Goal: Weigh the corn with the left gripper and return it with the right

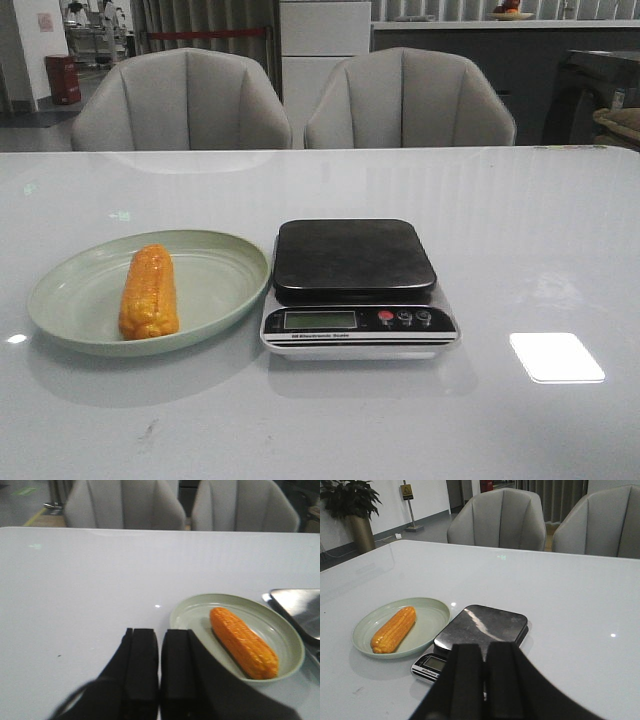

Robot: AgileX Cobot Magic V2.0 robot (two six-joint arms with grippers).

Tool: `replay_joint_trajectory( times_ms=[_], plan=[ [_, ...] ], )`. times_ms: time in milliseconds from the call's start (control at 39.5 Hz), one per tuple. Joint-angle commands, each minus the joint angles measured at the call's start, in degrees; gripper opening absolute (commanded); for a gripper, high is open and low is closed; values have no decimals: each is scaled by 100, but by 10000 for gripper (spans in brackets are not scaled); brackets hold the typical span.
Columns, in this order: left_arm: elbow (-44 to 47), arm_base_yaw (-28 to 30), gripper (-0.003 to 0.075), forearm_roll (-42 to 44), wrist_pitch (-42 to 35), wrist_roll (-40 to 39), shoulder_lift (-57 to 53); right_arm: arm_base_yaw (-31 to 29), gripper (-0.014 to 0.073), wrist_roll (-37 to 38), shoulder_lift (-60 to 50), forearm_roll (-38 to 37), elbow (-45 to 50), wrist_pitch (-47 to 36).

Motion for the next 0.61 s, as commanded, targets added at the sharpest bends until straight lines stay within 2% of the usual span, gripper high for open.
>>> replay_joint_trajectory(
  times_ms=[0,253,582],
  plan=[
    [57,299,121,4,-738,-9,-239,-11,169,-54,15,-56,-154,-473],
    [818,502,121,4,-1903,-9,-601,-11,169,-54,15,-56,-154,-473],
    [819,502,121,4,-1778,-9,-601,-11,169,-54,15,-56,-154,-473]
  ],
)
